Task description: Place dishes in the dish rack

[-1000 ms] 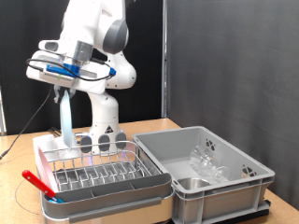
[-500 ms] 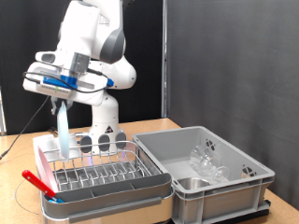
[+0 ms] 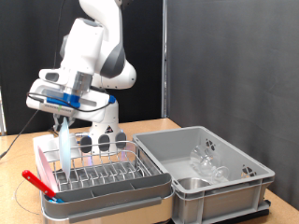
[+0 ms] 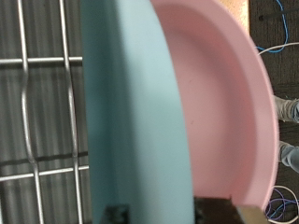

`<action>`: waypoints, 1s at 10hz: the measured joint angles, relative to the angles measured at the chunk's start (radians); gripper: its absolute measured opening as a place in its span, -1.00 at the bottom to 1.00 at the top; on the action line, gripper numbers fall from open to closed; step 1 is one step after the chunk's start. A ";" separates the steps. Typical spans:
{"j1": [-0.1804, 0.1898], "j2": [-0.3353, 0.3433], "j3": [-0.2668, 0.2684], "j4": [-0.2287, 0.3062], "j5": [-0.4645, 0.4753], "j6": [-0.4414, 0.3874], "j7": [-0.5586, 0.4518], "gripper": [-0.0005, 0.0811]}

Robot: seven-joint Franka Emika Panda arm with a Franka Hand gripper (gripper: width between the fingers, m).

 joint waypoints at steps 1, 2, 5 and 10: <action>-0.001 0.013 0.000 -0.004 -0.012 0.009 0.011 -0.89; -0.002 0.024 0.000 -0.010 -0.018 0.024 0.019 -0.89; -0.003 0.050 -0.001 -0.024 -0.036 0.046 0.033 -0.89; -0.003 0.071 -0.003 -0.050 -0.039 0.076 0.035 -0.80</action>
